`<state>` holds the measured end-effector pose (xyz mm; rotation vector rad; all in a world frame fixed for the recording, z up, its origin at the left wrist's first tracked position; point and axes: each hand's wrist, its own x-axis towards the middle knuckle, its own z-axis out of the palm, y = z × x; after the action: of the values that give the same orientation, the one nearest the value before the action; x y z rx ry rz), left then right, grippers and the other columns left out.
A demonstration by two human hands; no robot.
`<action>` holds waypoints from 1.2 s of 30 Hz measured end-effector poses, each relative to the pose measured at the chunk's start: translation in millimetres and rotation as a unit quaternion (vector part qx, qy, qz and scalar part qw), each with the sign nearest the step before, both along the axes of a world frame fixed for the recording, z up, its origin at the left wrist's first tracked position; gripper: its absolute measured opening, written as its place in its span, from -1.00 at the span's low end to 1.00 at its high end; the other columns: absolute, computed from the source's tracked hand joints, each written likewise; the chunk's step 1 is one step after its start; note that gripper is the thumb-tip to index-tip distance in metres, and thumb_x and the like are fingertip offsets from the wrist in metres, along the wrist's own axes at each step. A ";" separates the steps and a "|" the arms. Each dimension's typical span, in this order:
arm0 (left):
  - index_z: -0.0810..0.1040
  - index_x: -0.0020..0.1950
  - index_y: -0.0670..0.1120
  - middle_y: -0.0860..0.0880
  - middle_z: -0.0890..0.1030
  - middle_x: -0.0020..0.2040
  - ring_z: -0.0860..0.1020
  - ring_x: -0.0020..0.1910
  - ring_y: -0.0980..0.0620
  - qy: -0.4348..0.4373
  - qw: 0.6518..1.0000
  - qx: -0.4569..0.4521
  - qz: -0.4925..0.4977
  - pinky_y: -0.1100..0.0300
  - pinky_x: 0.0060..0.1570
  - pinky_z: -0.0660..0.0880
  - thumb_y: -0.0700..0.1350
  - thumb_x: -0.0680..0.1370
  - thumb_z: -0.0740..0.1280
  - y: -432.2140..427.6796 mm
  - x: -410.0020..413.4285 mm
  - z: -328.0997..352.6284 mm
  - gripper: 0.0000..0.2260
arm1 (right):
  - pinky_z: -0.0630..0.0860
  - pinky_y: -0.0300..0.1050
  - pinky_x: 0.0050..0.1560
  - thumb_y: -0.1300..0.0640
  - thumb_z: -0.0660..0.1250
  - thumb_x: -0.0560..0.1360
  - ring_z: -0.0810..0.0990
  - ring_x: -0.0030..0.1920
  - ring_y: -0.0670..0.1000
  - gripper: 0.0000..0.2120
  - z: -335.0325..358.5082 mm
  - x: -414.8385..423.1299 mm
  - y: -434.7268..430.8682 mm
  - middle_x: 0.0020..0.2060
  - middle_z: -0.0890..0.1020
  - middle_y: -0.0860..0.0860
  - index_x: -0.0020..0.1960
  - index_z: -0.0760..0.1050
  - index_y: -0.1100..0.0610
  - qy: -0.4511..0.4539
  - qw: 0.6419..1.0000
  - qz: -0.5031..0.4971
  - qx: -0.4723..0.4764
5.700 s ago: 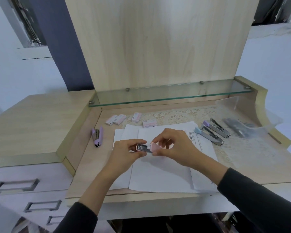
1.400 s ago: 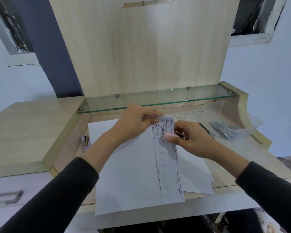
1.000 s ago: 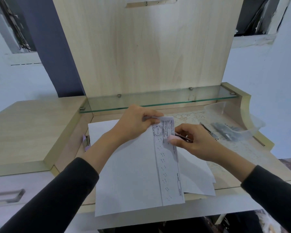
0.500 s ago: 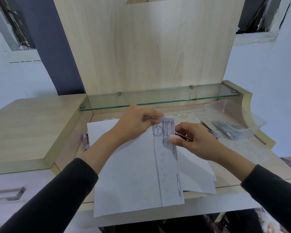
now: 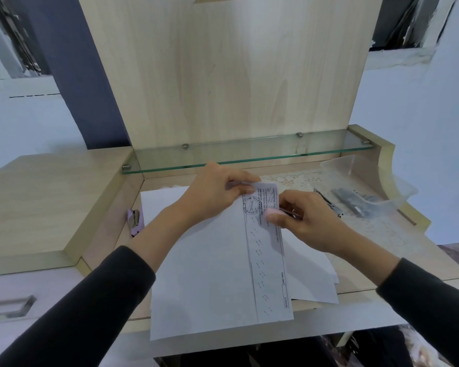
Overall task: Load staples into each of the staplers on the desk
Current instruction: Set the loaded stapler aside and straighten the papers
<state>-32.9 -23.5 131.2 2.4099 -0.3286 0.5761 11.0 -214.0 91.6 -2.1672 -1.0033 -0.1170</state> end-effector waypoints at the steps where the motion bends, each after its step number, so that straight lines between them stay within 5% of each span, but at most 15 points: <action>1: 0.64 0.02 -0.17 -0.08 0.66 0.00 0.51 -0.03 0.27 0.002 1.000 0.003 -0.001 0.50 0.01 0.39 -0.26 0.43 0.40 0.2 1.0 0.2 -0.82 | 0.30 -0.17 -0.34 -0.05 0.33 0.42 0.39 -0.36 0.02 -0.65 -0.7 0.8 -1.0 -0.29 0.56 0.20 -0.19 0.48 0.29 0.008 1.000 0.007 0.003; 7: 0.61 0.08 -0.14 -0.03 0.63 0.03 0.50 -0.05 0.21 0.033 0.999 0.013 0.024 0.67 -0.09 0.29 -0.21 0.46 0.38 6.7 6.9 -5.7 -0.80 | 0.36 -0.17 -0.02 -0.17 0.24 0.39 0.57 -0.38 -0.14 -0.76 -7.9 3.9 -19.3 -0.19 0.58 -0.13 -0.06 0.51 -0.06 0.107 0.994 0.030 -0.002; 11: 0.60 0.10 -0.13 0.00 0.60 0.02 0.47 -0.07 0.16 0.037 0.998 0.029 0.031 0.65 -0.13 0.29 -0.18 0.47 0.37 9.5 16.1 -17.8 -0.78 | 0.33 -0.43 -0.32 -0.22 0.21 0.38 0.47 -0.52 -0.14 -0.65 -14.4 12.0 -36.3 -0.34 0.55 -0.02 -0.07 0.53 0.03 0.156 0.987 -0.027 -0.005; 14: 0.60 0.08 -0.13 0.02 0.57 -0.06 0.45 -0.20 0.18 0.033 0.998 0.037 0.025 0.58 -0.18 0.31 -0.20 0.45 0.39 8.9 28.2 -29.9 -0.79 | 0.31 -0.36 -0.51 -0.10 0.29 0.44 0.42 -0.53 -0.10 -0.74 -17.4 22.1 -50.0 -0.45 0.47 -0.05 -0.16 0.54 0.10 0.241 0.969 -0.061 0.005; 18: 0.60 0.07 -0.10 0.01 0.56 -0.09 0.42 -0.25 0.28 0.062 0.997 0.028 0.031 0.47 -0.22 0.33 -0.21 0.42 0.42 2.5 50.8 -49.2 -0.77 | 0.32 -0.26 -0.44 0.21 0.32 0.45 0.43 -0.44 -0.08 -0.78 -23.8 38.8 -66.5 -0.30 0.52 -0.01 0.09 0.54 0.10 0.292 0.953 -0.076 0.005; 22: 0.59 0.09 -0.08 -0.01 0.55 -0.10 0.45 -0.20 0.11 0.126 0.991 0.041 0.035 0.28 -0.09 0.37 -0.19 0.44 0.41 -12.2 72.9 -69.5 -0.77 | 0.35 -0.38 -0.48 0.27 0.29 0.44 0.47 -0.36 -0.08 -0.78 -33.4 44.4 -61.9 -0.07 0.56 0.15 0.09 0.52 0.18 0.267 0.959 -0.091 -0.011; 25: 0.58 0.08 -0.08 -0.02 0.56 -0.06 0.44 -0.14 0.09 0.149 0.986 0.052 0.043 0.21 -0.02 0.40 -0.16 0.46 0.39 -21.4 87.6 -85.3 -0.79 | 0.25 -0.33 -0.45 0.18 0.32 0.43 0.47 -0.36 -0.16 -0.81 -38.8 48.1 -44.9 -0.35 0.45 0.14 -0.12 0.51 0.34 0.149 0.978 -0.107 -0.098; 27: 0.56 0.11 -0.06 -0.03 0.56 0.02 0.44 -0.07 0.06 0.149 0.983 0.082 0.063 0.20 -0.02 0.37 -0.12 0.47 0.37 -23.3 95.6 -93.9 -0.78 | 0.20 -0.13 -0.36 0.09 0.30 0.44 0.47 -0.25 0.07 -0.70 -44.6 50.6 -32.7 -0.47 0.31 0.04 -0.37 0.34 0.22 0.091 0.978 -0.112 -0.151; 29: 0.53 0.15 -0.04 -0.04 0.52 0.09 0.44 0.04 0.00 0.144 0.981 0.102 0.086 0.11 0.08 0.36 -0.07 0.47 0.37 -21.5 100.2 -98.7 -0.74 | 0.29 -0.11 -0.29 0.04 0.25 0.47 0.51 -0.18 0.14 -0.61 -51.6 53.7 -23.2 -0.50 0.27 -0.02 -0.43 0.16 0.10 0.059 0.979 -0.117 -0.159; 32: 0.54 0.15 -0.03 -0.02 0.47 0.13 0.45 0.07 0.01 0.130 0.984 0.073 0.102 0.06 0.14 0.37 -0.05 0.48 0.36 -14.2 97.7 -97.5 -0.75 | 0.47 -0.10 0.04 0.01 0.18 0.52 0.55 -0.13 0.12 -0.64 -57.4 59.4 -14.6 -0.46 0.33 -0.04 -0.40 0.20 0.06 0.003 0.984 -0.130 -0.125; 36: 0.56 0.10 -0.05 0.01 0.46 0.09 0.46 -0.02 0.07 0.117 0.987 0.021 0.110 0.24 -0.02 0.35 -0.08 0.49 0.35 1.5 79.1 -87.1 -0.80 | 0.29 -0.24 -0.33 0.10 0.24 0.48 0.46 -0.16 0.06 -0.86 -60.5 76.3 -15.1 -0.22 0.42 0.03 -0.16 0.36 0.17 -0.001 0.973 -0.183 -0.143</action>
<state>46.2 -22.0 44.1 2.5409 0.0271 0.3780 87.3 -229.1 31.1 -2.6016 -0.6407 -0.1555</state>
